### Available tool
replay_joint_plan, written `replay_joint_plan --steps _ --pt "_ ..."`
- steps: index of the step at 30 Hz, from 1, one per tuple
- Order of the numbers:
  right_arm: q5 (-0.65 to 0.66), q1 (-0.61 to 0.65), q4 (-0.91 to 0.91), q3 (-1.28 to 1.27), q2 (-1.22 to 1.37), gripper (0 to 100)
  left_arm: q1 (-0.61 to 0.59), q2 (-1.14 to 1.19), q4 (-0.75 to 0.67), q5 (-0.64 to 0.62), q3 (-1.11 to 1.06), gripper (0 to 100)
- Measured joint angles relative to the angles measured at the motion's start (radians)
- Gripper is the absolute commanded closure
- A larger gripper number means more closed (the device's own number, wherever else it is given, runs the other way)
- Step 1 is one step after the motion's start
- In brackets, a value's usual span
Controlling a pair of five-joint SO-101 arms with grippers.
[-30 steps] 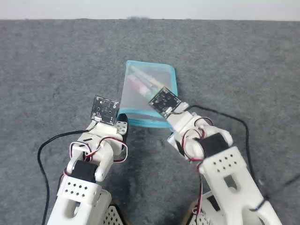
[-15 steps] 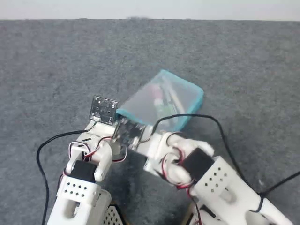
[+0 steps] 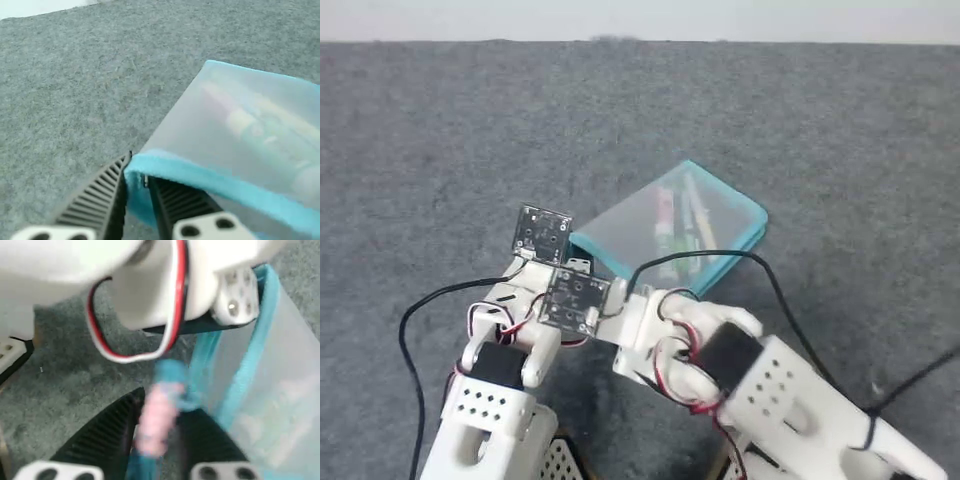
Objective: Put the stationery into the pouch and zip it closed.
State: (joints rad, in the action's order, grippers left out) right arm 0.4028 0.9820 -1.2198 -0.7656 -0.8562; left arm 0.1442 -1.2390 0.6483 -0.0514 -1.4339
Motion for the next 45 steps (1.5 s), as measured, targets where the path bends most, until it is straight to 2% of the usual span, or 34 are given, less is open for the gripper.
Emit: replay_joint_plan --steps 3,8,17,21,27,31,38,42,45 --pt "0.011 0.023 -0.041 0.0 -0.048 61.9 0.005 0.0 0.0 0.0 0.0 99" --pt "0.043 0.041 -0.08 -0.018 -0.094 65.7 0.005 0.0 0.0 0.0 0.0 99" --pt "0.084 0.041 -0.212 -0.023 -0.218 65.8 0.005 0.002 0.0 0.0 -0.002 99" --pt "0.117 -0.035 -0.238 -0.06 -0.275 65.7 0.005 0.002 0.0 0.0 -0.002 99" --pt "0.184 -0.215 -0.049 -0.293 -0.295 65.6 0.005 0.002 0.0 0.0 -0.002 99" --pt "0.19 -0.242 0.1 -0.373 -0.278 65.6 0.005 0.002 0.0 0.0 -0.002 99" --pt "0.19 -0.25 0.281 -0.379 -0.17 65.7 0.005 0.002 0.0 0.0 -0.002 99" --pt "0.19 -0.295 0.384 -0.379 -0.089 66.0 0.005 0.002 0.0 0.0 -0.002 99" --pt "0.19 -0.334 0.443 -0.379 -0.044 72.2 0.005 0.002 0.0 0.0 -0.002 99"
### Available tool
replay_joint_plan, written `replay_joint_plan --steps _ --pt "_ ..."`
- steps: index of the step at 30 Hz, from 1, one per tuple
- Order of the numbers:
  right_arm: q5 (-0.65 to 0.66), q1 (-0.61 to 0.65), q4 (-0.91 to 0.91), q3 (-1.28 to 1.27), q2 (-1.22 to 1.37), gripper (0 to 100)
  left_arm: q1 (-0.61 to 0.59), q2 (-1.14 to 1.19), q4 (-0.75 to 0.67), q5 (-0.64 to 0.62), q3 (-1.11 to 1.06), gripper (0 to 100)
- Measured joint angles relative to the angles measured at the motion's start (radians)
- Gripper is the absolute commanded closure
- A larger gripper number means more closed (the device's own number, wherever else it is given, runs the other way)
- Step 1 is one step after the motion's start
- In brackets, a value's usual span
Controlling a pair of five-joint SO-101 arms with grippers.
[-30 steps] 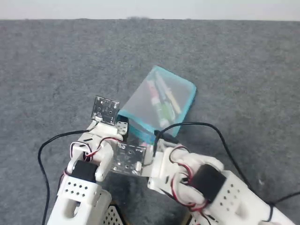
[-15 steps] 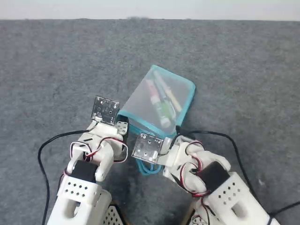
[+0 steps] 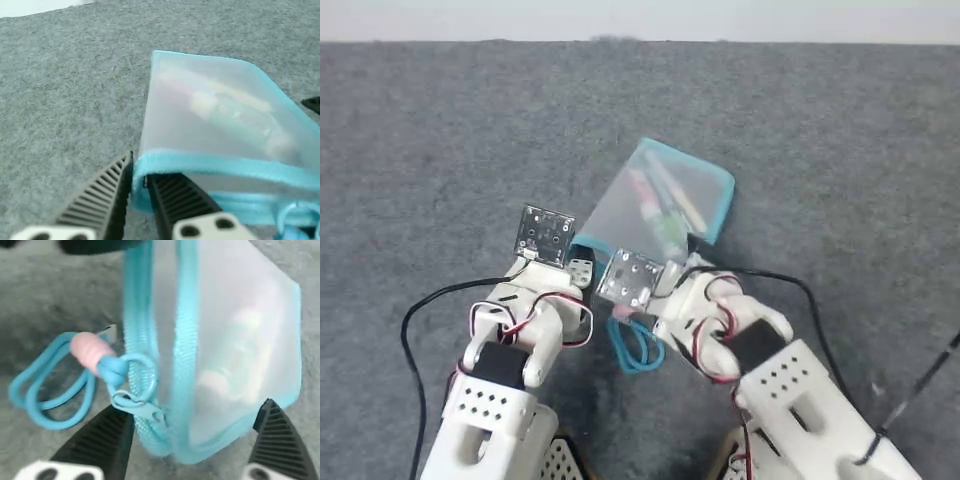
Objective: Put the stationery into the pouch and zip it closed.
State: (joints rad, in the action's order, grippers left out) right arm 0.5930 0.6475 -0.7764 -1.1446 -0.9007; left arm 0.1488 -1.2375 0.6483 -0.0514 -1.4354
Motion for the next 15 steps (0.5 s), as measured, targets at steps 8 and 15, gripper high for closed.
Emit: replay_joint_plan --steps 8,15 --pt "0.0 -0.025 0.04 0.0 0.032 97.8 0.0 0.0 0.0 0.0 0.0 99" --pt "0.002 -0.048 0.044 0.066 0.046 99.3 -0.006 -0.002 0.0 0.0 0.002 98"
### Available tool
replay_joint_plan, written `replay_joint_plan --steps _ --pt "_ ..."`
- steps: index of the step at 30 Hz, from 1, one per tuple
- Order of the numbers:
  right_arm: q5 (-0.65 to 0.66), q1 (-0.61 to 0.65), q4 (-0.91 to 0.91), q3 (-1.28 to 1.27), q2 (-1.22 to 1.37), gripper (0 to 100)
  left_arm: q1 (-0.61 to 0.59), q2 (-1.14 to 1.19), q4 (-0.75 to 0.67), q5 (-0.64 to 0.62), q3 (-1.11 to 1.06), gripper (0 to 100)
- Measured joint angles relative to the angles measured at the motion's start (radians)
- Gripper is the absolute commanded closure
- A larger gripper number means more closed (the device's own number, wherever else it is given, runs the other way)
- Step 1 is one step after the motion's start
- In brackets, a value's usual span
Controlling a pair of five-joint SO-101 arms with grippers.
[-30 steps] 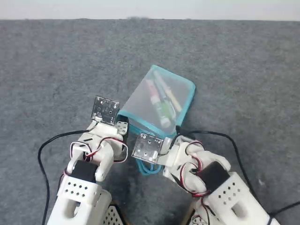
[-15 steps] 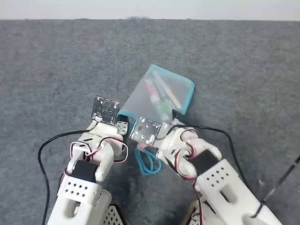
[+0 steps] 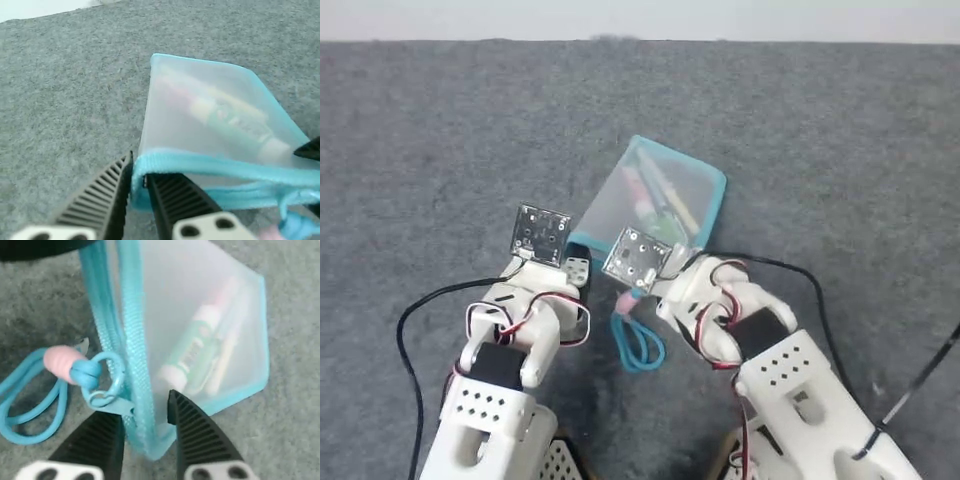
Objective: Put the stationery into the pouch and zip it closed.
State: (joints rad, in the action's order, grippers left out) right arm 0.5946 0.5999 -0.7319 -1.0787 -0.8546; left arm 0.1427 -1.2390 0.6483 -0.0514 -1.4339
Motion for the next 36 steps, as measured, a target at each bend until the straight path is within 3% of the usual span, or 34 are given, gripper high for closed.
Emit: replay_joint_plan --steps 7,18,23,30,36 --pt "-0.095 -0.08 -0.002 0.091 0.097 99.3 0.0 0.0 0.02 0.0 0.025 85" --pt "-0.239 -0.109 -0.025 0.354 0.47 99.3 0.002 0.0 0.199 0.0 0.18 85" --pt "-0.296 -0.112 -0.08 0.453 0.482 99.3 0.002 0.0 0.226 0.0 0.19 84" --pt "-0.348 -0.124 -0.158 0.537 0.494 99.3 0.003 0.0 0.226 0.0 0.192 72" --pt "-0.353 -0.123 -0.206 0.539 0.494 99.3 0.094 0.0 0.229 0.0 0.187 72"
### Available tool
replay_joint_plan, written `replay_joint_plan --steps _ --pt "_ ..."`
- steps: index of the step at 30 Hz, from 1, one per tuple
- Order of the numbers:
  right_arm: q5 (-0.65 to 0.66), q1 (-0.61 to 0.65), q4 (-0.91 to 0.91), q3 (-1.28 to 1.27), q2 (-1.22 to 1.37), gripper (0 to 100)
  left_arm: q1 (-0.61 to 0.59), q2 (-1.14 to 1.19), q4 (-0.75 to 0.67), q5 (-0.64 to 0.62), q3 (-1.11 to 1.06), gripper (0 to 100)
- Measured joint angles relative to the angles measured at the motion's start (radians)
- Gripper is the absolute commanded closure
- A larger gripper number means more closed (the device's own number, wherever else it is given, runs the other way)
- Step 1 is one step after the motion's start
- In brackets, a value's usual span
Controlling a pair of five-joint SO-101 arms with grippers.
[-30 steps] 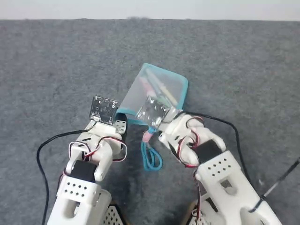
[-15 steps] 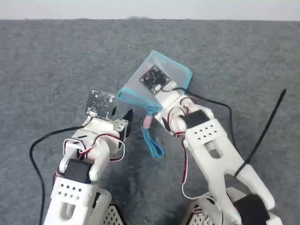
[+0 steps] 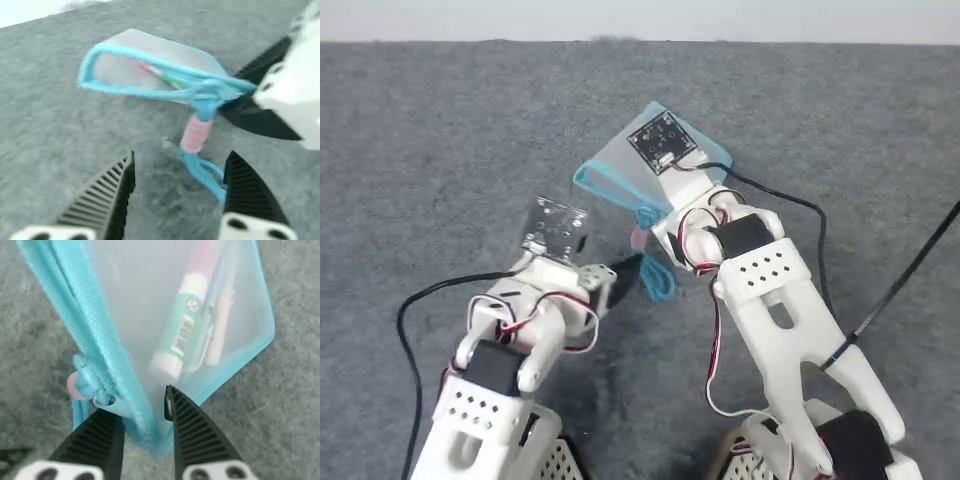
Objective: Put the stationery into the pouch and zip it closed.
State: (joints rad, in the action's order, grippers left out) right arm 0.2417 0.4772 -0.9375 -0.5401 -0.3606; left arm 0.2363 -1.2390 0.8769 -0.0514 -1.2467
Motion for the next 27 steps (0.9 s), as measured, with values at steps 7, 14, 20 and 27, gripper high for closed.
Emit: replay_joint_plan --steps 7,14,20,27 --pt "0.0 0.051 -0.095 0.0 -0.005 99.3 0.048 0.0 -0.087 0.0 -0.083 73" --pt "0.0 0.054 -0.153 -0.029 -0.146 99.3 0.052 0.0 -0.18 0.0 -0.147 76" --pt "0.026 0.12 -0.149 -0.135 -0.247 99.3 0.057 0.0 -0.187 0.0 -0.149 80" --pt "0.038 0.133 -0.147 -0.152 -0.261 99.3 0.058 0.0 -0.187 0.0 -0.163 97"
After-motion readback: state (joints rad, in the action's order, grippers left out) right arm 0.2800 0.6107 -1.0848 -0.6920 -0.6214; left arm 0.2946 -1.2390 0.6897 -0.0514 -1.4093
